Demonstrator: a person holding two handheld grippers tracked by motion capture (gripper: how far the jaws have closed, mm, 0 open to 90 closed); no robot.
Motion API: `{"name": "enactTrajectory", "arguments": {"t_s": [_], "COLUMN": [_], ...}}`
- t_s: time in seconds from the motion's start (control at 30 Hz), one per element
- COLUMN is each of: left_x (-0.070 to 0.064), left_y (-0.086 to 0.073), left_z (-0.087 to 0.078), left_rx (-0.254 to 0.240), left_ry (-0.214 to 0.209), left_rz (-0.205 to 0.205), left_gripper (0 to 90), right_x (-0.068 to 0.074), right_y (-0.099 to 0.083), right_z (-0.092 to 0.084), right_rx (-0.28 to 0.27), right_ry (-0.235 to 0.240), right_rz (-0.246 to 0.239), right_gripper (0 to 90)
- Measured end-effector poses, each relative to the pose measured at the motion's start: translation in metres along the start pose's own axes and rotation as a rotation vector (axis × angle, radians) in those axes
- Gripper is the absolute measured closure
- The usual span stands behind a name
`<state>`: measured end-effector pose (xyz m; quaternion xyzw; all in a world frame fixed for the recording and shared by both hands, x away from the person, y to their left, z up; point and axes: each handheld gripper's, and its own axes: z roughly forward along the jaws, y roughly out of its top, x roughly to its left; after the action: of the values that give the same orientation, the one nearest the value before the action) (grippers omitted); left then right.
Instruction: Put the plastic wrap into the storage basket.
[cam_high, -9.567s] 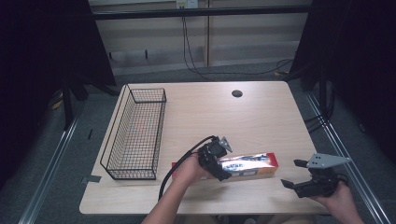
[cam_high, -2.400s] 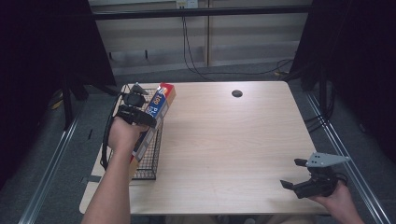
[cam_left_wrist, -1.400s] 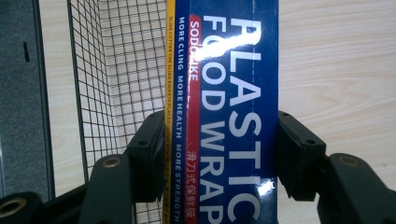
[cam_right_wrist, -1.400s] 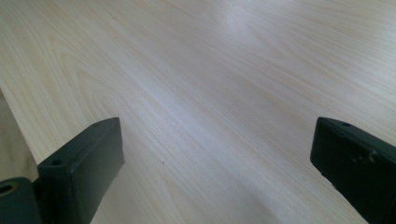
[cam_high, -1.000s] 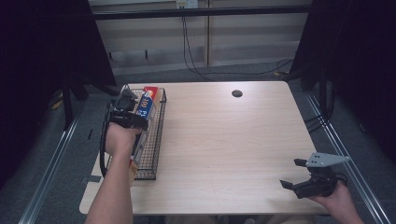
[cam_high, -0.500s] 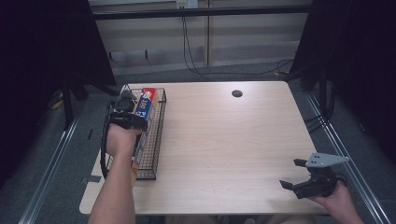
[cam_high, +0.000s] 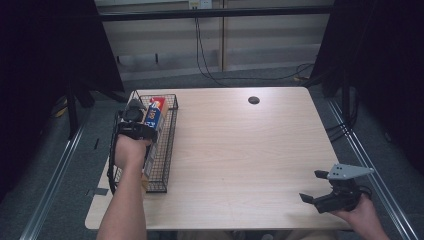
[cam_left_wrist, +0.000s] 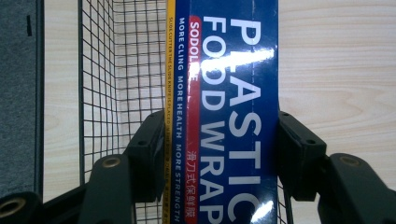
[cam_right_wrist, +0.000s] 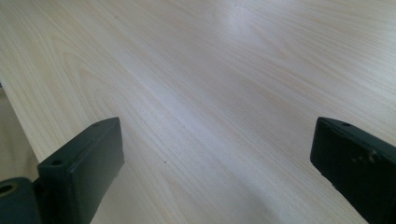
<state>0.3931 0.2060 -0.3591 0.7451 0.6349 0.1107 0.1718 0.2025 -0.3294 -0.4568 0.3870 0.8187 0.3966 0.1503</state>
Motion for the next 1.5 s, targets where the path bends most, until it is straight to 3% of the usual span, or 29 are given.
{"name": "enactTrajectory", "arguments": {"t_s": [0.43, 0.97, 1.5], "left_x": [0.007, 0.010, 0.010], "left_y": [0.000, 0.000, 0.000], "left_z": [0.004, 0.015, 0.022], "left_rx": [0.001, 0.029, 0.050], "left_ry": [0.027, 0.037, 0.047], "left_rz": [-0.065, -0.097, -0.100], "left_gripper": [42.3, 42.3, 42.2], "right_x": [0.000, 0.000, 0.001], "right_y": [0.000, 0.000, 0.000], "right_z": [0.000, 0.001, 0.002], "right_rx": [0.003, 0.004, 0.012], "right_ry": [-0.001, 0.004, 0.010], "right_rz": [0.004, -0.002, 0.000], "right_gripper": [2.7, 2.8, 2.9]}}
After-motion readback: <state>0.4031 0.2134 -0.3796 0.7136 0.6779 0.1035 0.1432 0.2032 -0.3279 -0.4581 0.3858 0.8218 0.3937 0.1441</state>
